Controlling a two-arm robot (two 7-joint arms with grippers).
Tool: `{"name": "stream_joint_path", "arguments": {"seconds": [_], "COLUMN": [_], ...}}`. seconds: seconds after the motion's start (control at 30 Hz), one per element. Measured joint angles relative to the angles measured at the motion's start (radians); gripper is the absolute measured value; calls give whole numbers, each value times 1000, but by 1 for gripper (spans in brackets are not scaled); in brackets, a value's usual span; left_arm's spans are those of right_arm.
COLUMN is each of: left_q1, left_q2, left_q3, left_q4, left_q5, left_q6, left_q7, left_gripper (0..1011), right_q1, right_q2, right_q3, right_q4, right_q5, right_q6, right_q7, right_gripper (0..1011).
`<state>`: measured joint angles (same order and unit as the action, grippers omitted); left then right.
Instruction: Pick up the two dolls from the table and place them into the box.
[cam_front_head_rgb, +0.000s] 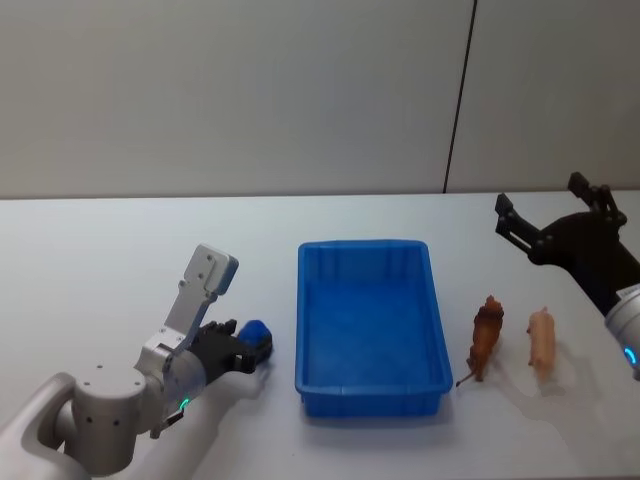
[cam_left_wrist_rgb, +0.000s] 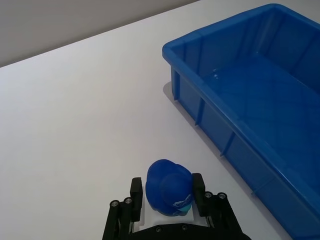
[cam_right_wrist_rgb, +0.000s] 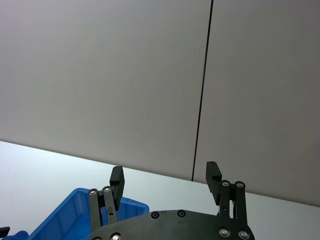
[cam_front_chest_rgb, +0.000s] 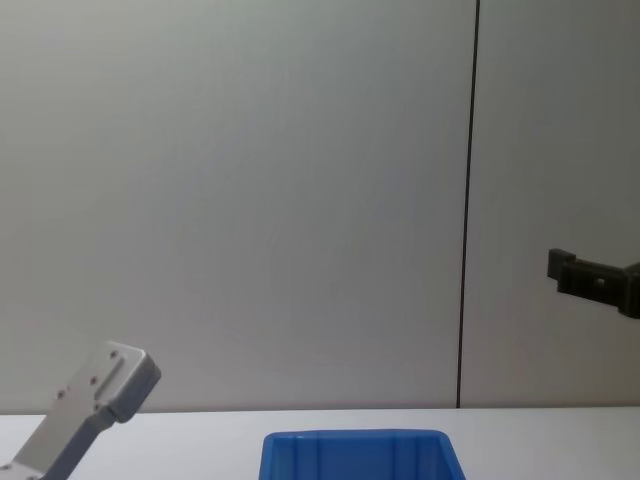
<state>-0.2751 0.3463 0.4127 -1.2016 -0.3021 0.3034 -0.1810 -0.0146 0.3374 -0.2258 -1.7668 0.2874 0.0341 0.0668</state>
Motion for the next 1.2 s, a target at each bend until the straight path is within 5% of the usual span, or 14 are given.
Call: {"name": "stream_joint_path", "arguments": {"seconds": [0.23,0.77,1.2], "left_q1": [-9,-17,2], "left_q2": [-5,-10,13], "left_q3": [-1,-7,-24], "left_q4": [20,33,-75], "left_q5": [8,22,41], "left_q6": [-3,-19,-63], "left_q7": [-9,-8,16], "left_gripper": [432,315,248], "right_q1": [0,0,0], "right_q2": [0,0,0], "right_q3": [0,0,0], "right_q4": [0,0,0], "right_q5": [0,0,0], "right_q6": [0,0,0], "right_q7": [0,0,0], "right_gripper": [1001,1001,1001]}}
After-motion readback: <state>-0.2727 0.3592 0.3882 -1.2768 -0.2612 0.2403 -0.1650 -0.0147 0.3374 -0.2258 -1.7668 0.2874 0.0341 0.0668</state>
